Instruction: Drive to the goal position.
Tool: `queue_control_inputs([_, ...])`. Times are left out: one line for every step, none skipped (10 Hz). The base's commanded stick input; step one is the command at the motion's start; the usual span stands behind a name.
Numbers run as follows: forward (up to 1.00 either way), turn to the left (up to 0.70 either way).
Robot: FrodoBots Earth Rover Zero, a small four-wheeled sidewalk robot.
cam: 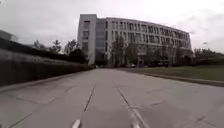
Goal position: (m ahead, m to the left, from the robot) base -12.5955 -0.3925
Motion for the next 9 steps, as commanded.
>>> queue_control_inputs([1.0,0.0])
queue_control_inputs([1.0,0.0])
queue_control_inputs([1.0,0.0])
queue_control_inputs([1.0,0.0])
queue_control_inputs([1.0,0.0])
queue_control_inputs([1.0,0.0])
queue_control_inputs([1.0,0.0])
queue_control_inputs([1.0,0.0])
queue_control_inputs([1.0,0.0])
